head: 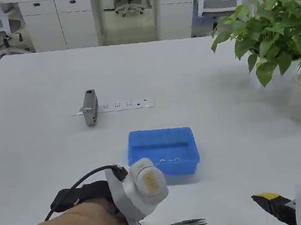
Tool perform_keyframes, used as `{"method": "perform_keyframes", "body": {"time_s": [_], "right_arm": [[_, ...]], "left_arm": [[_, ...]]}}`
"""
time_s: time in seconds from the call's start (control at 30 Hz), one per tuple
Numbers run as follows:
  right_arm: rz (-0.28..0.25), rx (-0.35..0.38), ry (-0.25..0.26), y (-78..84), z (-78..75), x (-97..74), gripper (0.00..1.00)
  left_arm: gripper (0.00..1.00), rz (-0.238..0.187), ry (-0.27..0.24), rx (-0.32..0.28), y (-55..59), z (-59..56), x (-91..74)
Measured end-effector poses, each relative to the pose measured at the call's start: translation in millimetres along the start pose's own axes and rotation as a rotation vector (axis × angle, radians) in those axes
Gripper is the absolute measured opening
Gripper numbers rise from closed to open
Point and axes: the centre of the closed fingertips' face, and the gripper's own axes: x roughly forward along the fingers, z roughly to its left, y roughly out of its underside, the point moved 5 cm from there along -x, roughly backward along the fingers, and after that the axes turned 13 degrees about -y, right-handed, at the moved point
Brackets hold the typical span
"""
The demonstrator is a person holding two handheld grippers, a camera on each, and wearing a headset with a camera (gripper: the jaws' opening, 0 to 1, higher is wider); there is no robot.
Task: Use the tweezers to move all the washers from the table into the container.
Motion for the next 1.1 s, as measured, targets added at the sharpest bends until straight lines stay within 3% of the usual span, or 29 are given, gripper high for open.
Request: {"method": "perform_keyframes", "body": {"time_s": [0.07,0.13,0.17,0.3,0.43,0.5,0.57,0.7,0.73,0.8,0.9,0.93,1.1], "right_arm": [[-0.017,-0.005,0.025,-1.4,-1.0,-2.2,0.73],[-0.081,-0.008,0.048,-7.9,-1.6,-4.0,0.77],[-0.112,-0.002,0.048,-10.4,-1.4,-4.0,0.82],[-0.131,0.005,0.058,-11.9,-2.5,-5.8,0.92],[-0.169,0.002,0.057,-13.2,-2.3,-6.9,0.99],[-0.182,0.005,0.053,-14.0,-1.8,-7.6,0.99],[-0.187,0.003,0.058,-14.5,-2.3,-8.1,0.99],[-0.189,0.003,0.067,-13.3,-1.3,-9.5,0.99],[-0.190,0.001,0.067,-13.0,-0.8,-9.7,0.99],[-0.184,-0.010,0.070,-10.2,0.9,-10.5,0.99],[-0.179,-0.014,0.079,-6.9,0.3,-11.8,0.99],[-0.179,-0.011,0.083,-5.8,-0.2,-12.3,0.99],[-0.187,-0.009,0.090,-6.2,-0.4,-15.1,0.99]], "left_arm": [[0.70,-0.067,-0.012,-0.100,3.3,0.7,-13.7],[0.80,-0.132,-0.043,-0.171,5.4,1.1,-26.9],[0.84,-0.134,-0.048,-0.189,8.6,0.0,-32.3],[0.97,-0.198,-0.111,-0.299,21.0,0.8,-53.4],[0.99,-0.301,-0.172,-0.470,35.1,6.7,-80.7],[0.99,-0.379,-0.200,-0.581,38.3,9.4,-97.6],[0.99,-0.421,-0.257,-0.621,45.3,12.2,-113.1],[0.99,-0.460,-0.427,-0.653,64.6,19.2,-137.2],[0.99,-0.466,-0.437,-0.657,66.1,19.2,-139.1],[0.99,-0.475,-0.511,-0.672,77.6,18.7,-149.9],[0.99,-0.505,-0.563,-0.713,85.8,15.6,-158.2],[0.99,-0.503,-0.557,-0.720,87.9,12.4,-159.2],[0.99,-0.454,-0.649,-0.735,104.7,6.9,-162.3]]}}
